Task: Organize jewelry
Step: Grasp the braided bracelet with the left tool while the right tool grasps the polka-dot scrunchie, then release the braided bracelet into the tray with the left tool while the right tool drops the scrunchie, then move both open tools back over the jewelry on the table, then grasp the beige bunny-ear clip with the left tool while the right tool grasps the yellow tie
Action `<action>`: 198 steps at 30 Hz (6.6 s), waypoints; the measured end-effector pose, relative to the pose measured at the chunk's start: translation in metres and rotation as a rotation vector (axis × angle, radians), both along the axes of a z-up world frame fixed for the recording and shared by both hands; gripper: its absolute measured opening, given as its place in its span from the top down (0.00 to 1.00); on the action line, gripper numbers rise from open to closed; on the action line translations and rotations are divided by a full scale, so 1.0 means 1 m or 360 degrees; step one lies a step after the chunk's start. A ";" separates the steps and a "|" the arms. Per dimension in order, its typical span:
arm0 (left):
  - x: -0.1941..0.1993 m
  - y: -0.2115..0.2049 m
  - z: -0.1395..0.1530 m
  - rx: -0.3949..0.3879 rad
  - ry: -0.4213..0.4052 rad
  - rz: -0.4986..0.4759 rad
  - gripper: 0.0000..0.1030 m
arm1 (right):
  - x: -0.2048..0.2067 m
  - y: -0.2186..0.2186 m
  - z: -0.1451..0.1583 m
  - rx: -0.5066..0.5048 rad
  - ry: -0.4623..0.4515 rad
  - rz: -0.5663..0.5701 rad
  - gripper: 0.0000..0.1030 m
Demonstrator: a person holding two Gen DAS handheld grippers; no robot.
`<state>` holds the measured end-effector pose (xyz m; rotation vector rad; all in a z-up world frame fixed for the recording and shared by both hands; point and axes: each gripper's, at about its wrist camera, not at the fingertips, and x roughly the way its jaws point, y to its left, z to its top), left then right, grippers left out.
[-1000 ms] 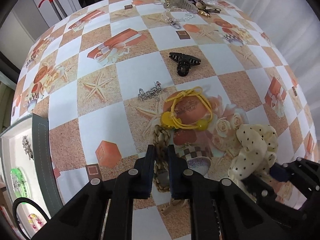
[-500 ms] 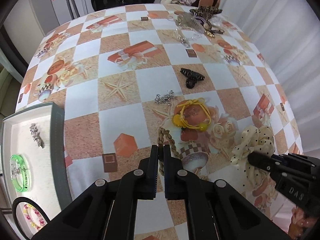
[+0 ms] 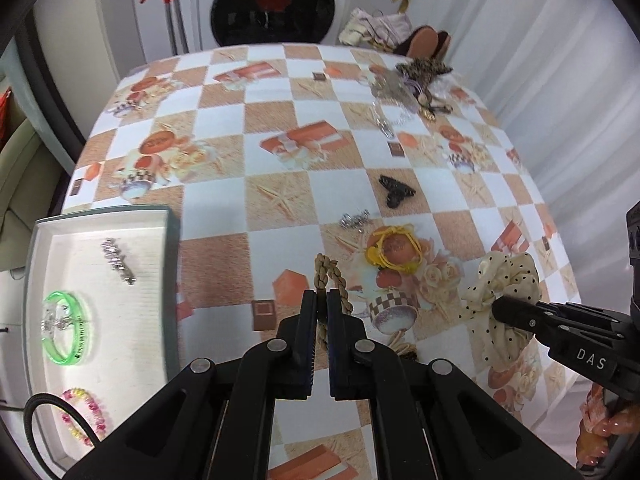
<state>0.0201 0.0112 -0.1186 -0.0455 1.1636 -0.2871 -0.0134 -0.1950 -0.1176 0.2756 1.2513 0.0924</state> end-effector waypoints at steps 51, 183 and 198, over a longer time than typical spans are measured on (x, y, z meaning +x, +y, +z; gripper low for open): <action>-0.043 0.206 -0.045 -0.0033 0.0109 0.0611 0.92 | 0.137 0.355 -0.055 0.0118 0.0026 0.0996 0.91; -0.028 -0.076 -0.061 0.0172 0.0039 -0.0420 0.58 | 0.110 0.040 -0.065 -0.0476 0.0004 0.0636 0.94; -0.018 -0.049 -0.050 -0.0088 0.0148 -0.0180 0.77 | 0.085 -0.002 -0.049 -0.0168 0.0061 0.0314 0.97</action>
